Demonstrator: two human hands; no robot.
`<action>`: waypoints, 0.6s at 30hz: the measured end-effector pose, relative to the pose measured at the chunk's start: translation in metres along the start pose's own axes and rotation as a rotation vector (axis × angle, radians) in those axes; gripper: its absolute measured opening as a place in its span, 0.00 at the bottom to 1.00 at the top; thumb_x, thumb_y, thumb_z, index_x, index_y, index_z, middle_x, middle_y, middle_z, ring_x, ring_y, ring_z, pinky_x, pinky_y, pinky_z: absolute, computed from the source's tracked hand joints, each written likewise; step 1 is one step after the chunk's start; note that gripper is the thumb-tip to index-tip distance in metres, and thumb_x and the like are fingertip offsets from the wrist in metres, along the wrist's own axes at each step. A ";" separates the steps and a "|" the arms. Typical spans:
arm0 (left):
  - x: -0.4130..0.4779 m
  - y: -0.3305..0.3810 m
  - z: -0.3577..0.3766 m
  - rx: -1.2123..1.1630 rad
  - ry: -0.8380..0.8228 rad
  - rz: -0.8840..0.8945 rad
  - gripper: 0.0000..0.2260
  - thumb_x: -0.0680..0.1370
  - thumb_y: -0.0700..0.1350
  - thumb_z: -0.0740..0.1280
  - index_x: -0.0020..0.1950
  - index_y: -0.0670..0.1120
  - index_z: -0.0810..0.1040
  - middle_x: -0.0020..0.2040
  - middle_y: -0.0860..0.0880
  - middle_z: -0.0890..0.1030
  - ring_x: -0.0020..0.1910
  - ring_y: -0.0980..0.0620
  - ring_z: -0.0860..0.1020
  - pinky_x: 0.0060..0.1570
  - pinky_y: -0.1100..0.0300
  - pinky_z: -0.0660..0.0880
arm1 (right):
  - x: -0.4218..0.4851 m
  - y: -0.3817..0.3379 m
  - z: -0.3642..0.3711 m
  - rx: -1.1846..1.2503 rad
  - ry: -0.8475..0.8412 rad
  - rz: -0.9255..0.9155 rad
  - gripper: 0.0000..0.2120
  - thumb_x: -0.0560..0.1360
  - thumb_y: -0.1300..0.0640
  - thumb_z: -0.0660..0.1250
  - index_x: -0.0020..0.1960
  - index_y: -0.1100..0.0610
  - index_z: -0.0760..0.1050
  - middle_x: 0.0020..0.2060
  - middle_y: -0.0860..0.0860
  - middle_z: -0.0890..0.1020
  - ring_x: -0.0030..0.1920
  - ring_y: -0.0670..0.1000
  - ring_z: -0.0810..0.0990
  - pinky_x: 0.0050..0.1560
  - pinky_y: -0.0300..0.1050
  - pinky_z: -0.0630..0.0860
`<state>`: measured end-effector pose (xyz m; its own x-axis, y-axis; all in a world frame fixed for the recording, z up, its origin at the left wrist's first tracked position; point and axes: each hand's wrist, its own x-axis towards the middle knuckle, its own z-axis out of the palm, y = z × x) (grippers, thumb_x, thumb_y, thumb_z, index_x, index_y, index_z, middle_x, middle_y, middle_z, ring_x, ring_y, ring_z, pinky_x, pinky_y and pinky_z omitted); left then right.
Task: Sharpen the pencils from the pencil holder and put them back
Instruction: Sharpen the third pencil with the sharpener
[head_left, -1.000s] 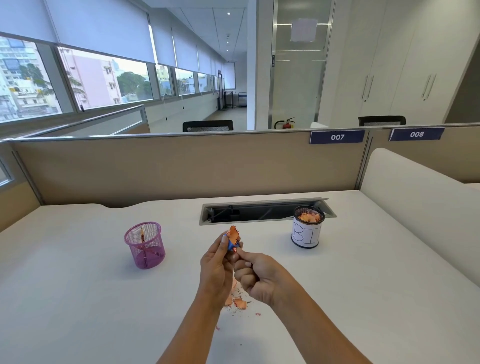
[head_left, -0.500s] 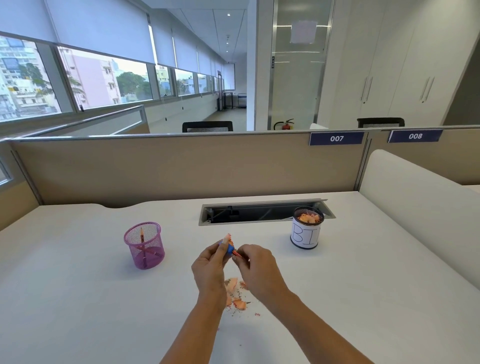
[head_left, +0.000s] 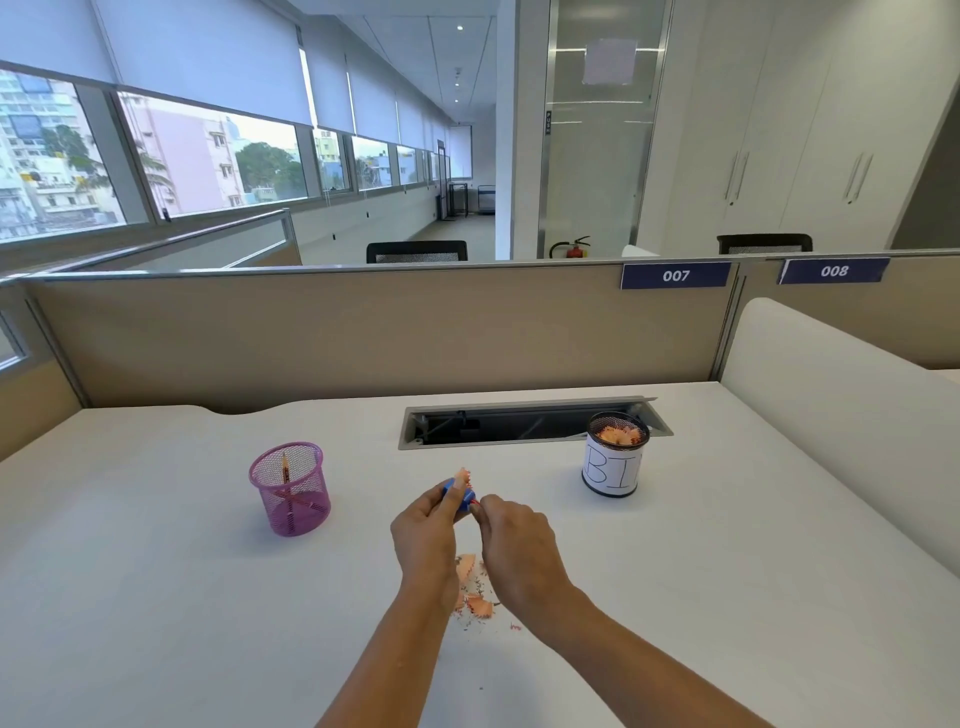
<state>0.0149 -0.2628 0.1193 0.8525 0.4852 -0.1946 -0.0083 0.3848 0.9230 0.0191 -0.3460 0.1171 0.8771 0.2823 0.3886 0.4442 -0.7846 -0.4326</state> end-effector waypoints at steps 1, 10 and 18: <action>0.000 0.000 -0.001 -0.027 -0.027 -0.001 0.02 0.73 0.42 0.69 0.43 0.45 0.80 0.41 0.47 0.82 0.44 0.51 0.80 0.60 0.53 0.68 | 0.002 -0.003 -0.003 0.072 -0.005 0.059 0.16 0.82 0.52 0.51 0.54 0.59 0.74 0.44 0.54 0.82 0.32 0.46 0.68 0.28 0.33 0.58; 0.009 0.007 -0.004 -0.194 -0.270 -0.011 0.08 0.77 0.38 0.60 0.49 0.42 0.79 0.37 0.49 0.85 0.40 0.54 0.83 0.43 0.64 0.79 | 0.013 -0.012 -0.029 1.423 -0.363 0.874 0.16 0.81 0.56 0.57 0.36 0.60 0.70 0.17 0.46 0.63 0.16 0.42 0.57 0.14 0.30 0.53; 0.008 0.001 -0.012 -0.299 -0.307 -0.105 0.10 0.78 0.41 0.59 0.52 0.41 0.78 0.36 0.47 0.84 0.36 0.53 0.83 0.41 0.62 0.79 | 0.007 -0.012 -0.025 1.859 -0.483 1.036 0.18 0.81 0.56 0.55 0.38 0.63 0.72 0.18 0.48 0.62 0.14 0.42 0.59 0.13 0.29 0.54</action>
<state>0.0152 -0.2492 0.1142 0.9721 0.1931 -0.1332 -0.0256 0.6519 0.7579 0.0157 -0.3487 0.1455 0.6885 0.5397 -0.4844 -0.7248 0.4900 -0.4843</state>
